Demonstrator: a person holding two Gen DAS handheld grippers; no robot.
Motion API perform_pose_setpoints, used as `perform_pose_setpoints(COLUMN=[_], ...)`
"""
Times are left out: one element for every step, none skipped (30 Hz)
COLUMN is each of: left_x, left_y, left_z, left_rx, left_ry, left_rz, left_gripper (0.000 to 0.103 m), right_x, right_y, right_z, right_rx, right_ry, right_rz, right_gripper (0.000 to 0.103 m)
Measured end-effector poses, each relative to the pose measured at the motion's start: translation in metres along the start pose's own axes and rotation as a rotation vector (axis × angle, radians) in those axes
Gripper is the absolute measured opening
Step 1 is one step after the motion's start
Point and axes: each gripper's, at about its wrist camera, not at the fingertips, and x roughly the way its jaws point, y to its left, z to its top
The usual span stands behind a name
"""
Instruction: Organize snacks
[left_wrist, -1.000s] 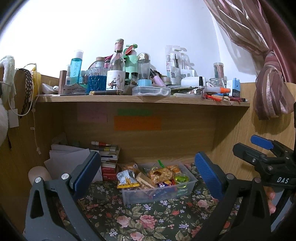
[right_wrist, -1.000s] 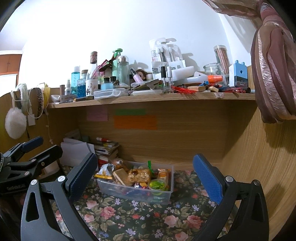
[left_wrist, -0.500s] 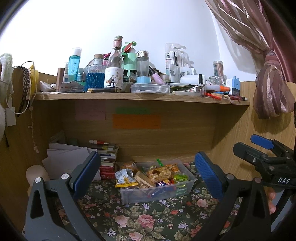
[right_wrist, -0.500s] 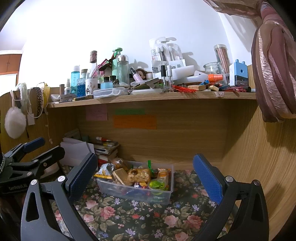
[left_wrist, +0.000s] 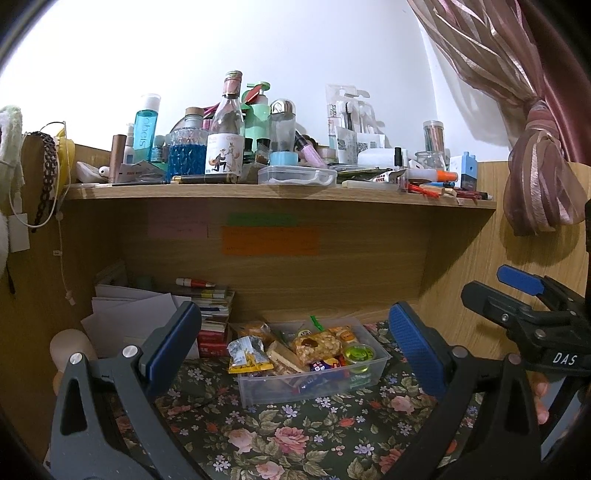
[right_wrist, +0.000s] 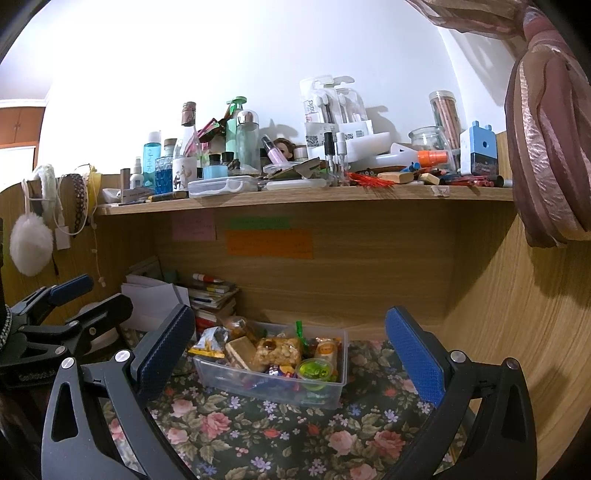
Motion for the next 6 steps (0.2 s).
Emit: perform_pose_setpoints(left_x=[0.0000, 0.0000, -0.0002, 0.0001, 0.0002, 0.0007], left_y=[0.0000, 0.0004, 0.0006, 0.0008, 0.0005, 0.0009], left_z=[-0.0002, -0.0001, -0.0002, -0.0004, -0.0003, -0.0003], left_rx=[-0.003, -0.005, -0.006, -0.006, -0.005, -0.006], left_ry=[0.002, 0.003, 0.003, 0.003, 0.003, 0.006], left_rz=[-0.002, -0.003, -0.003, -0.002, -0.001, -0.002], left_gripper=[0.103, 0.103, 0.103, 0.103, 0.103, 0.103], right_x=[0.0002, 0.0007, 0.0008, 0.0009, 0.0011, 0.0016], right_y=[0.0001, 0.0001, -0.0001, -0.0001, 0.0002, 0.0003], right_z=[0.0000, 0.0003, 0.0003, 0.0003, 0.0003, 0.0003], right_rx=[0.000, 0.000, -0.001, -0.001, -0.001, -0.002], right_ry=[0.000, 0.001, 0.001, 0.001, 0.002, 0.002], right_rz=[0.000, 0.000, 0.002, 0.002, 0.002, 0.002], right_gripper=[0.103, 0.103, 0.103, 0.103, 0.103, 0.103])
